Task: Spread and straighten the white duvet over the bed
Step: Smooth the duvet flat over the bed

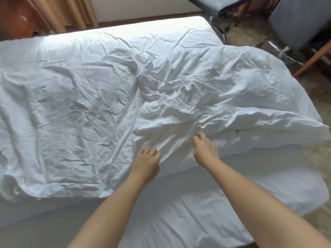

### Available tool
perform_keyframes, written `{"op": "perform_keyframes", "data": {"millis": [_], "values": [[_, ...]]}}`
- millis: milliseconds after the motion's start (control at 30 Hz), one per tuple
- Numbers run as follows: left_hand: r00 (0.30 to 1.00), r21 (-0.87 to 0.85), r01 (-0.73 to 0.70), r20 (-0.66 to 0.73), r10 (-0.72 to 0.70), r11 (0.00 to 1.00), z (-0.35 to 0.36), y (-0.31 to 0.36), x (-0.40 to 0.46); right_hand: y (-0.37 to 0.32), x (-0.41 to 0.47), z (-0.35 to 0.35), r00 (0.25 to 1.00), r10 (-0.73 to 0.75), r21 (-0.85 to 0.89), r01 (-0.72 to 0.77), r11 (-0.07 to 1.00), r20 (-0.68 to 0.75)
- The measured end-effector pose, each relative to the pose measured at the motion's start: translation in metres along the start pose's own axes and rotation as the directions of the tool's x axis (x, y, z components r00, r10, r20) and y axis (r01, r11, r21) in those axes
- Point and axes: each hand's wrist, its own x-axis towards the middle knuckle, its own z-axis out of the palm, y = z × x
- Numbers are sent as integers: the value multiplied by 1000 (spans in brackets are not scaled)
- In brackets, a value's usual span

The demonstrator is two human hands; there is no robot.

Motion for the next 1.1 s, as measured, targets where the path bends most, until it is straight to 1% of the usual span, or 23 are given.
{"op": "perform_keyframes", "data": {"millis": [33, 100, 167, 200, 267, 400, 500, 533, 567, 633, 667, 700, 733, 767, 800, 833, 867, 900, 933, 967, 1000, 1033, 1100], "values": [[998, -11, 60, 21, -60, 998, -4, 13, 16, 15, 10, -4, 999, -4, -12, 3, 1000, -35], [986, -35, 168, 12, -168, 985, -9, 36, 40, 39, 28, -12, 993, -30, -72, 22, 997, -112], [972, -37, 234, 8, -234, 972, -9, 52, 56, 56, 43, -18, 984, -90, -149, 67, 987, -151], [969, -23, 247, 29, -246, 969, -9, 57, 61, 62, 49, -20, 981, -117, -178, 88, 980, -155], [959, -6, 277, 68, -276, 961, -10, 62, 72, 71, 58, -23, 982, -134, -205, 104, 973, -134], [935, 86, 342, 69, -348, 936, -5, 65, 93, 80, 78, -25, 994, -98, -240, 83, 967, -52], [925, 86, 354, 113, -363, 931, -10, 66, 105, 88, 82, -29, 994, -108, -329, 105, 939, 8], [929, 95, 344, 108, -353, 934, -13, 64, 107, 91, 81, -31, 992, -125, -351, 126, 928, 28], [939, 98, 324, 85, -332, 941, -20, 63, 107, 94, 80, -34, 989, -146, -339, 143, 930, 16], [962, 83, 273, -26, -272, 958, -39, 50, 108, 95, 80, -51, 967, -215, -306, 165, 938, -136], [956, 73, 265, -148, -252, 962, -48, 39, 110, 93, 82, -66, 935, -239, -308, 154, 939, -263], [925, 59, 275, -288, -247, 960, -59, 30, 112, 93, 84, -80, 857, -277, -301, 151, 942, -436], [886, 35, 282, -394, -246, 959, -67, 25, 111, 95, 82, -91, 771, -310, -291, 168, 942, -556], [865, 29, 266, -449, -225, 964, -73, 26, 108, 100, 77, -96, 725, -329, -290, 184, 939, -605], [878, 61, 231, -444, -181, 971, -74, 32, 104, 104, 68, -91, 748, -345, -302, 201, 932, -567], [922, 118, 210, -354, -156, 971, -66, 43, 96, 107, 55, -80, 832, -344, -315, 217, 924, -436], [976, 175, 192, -136, -170, 966, -53, 59, 81, 111, 36, -61, 932, -324, -337, 256, 906, -164], [971, 173, 166, 142, -191, 971, -36, 79, 63, 117, 14, -34, 945, -259, -344, 314, 885, 197], [896, 161, 166, 386, -217, 973, -18, 98, 44, 120, -9, -11, 848, -160, -290, 342, 894, 506], [824, 157, 173, 518, -230, 972, -5, 110, 30, 123, -27, 4, 750, -111, -242, 345, 907, 653], [805, 151, 165, 550, -221, 975, 1, 115, 23, 124, -34, 13, 723, -123, -201, 345, 917, 680], [813, 128, 164, 543, -208, 978, 1, 116, 21, 124, -35, 15, 739, -151, -161, 333, 929, 656], [844, 75, 183, 499, -196, 980, -7, 110, 26, 122, -27, 8, 814, -162, -91, 254, 963, 558]]}}
